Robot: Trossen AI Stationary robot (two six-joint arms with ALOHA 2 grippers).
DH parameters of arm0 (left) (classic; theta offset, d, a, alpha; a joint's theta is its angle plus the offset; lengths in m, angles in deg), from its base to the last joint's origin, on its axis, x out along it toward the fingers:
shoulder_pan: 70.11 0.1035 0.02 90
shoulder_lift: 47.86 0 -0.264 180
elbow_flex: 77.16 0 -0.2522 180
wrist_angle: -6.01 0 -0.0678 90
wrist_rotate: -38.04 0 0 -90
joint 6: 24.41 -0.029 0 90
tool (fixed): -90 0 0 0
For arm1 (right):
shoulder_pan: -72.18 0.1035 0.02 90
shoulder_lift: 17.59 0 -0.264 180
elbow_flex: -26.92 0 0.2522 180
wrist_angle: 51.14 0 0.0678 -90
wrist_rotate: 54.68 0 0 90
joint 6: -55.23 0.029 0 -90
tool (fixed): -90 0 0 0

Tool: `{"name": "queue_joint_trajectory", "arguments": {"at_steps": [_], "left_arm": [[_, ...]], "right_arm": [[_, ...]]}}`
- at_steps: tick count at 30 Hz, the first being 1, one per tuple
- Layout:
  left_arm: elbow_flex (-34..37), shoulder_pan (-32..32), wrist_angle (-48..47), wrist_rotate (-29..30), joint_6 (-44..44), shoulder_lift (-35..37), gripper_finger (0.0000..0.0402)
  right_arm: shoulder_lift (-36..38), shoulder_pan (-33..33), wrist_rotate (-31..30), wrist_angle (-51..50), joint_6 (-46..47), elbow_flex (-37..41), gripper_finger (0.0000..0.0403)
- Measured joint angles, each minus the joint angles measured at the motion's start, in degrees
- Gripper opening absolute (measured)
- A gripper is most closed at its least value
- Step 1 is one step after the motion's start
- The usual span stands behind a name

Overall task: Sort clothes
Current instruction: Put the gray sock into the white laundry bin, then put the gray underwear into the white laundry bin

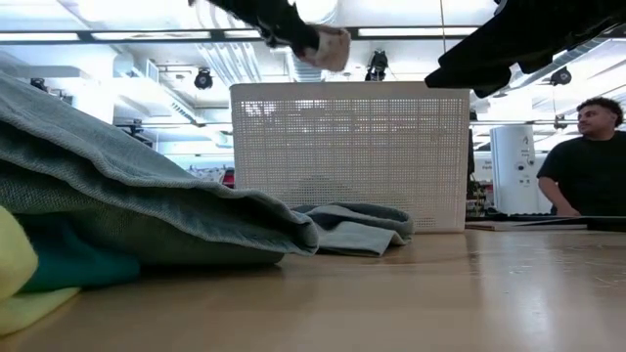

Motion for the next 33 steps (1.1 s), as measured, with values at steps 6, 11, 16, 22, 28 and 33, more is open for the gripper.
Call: {"name": "queue_joint_trajectory", "arguments": {"at_steps": [6,11,16,22,28,33], "left_arm": [[-2.5,5.9,-0.4,-6.8,3.3,-4.9,0.0017],[-3.7,7.3,-0.4,-6.8,5.3,-7.2,0.0057],[-4.2,7.2,-0.1,-6.8,5.4,-7.3,0.0117],[-4.2,7.1,-1.2,-6.4,6.8,-6.5,0.0195],[-3.9,7.1,-3.8,-4.8,5.4,-6.0,0.0244],[-3.0,6.2,-3.6,-2.2,3.8,-4.0,0.0244]], "right_arm": [[0.0,0.0,0.0,-0.1,0.0,0.0,0.0199],[0.0,0.0,0.0,-0.5,0.6,0.0,0.0199],[0.0,0.0,0.1,-0.5,0.8,0.0,0.0199],[0.0,0.0,0.1,-0.5,1.2,0.0,0.0199],[0.0,0.0,0.1,-0.5,1.2,0.0,0.0199],[0.0,0.0,0.1,-0.5,1.2,0.0,0.0199]]}}
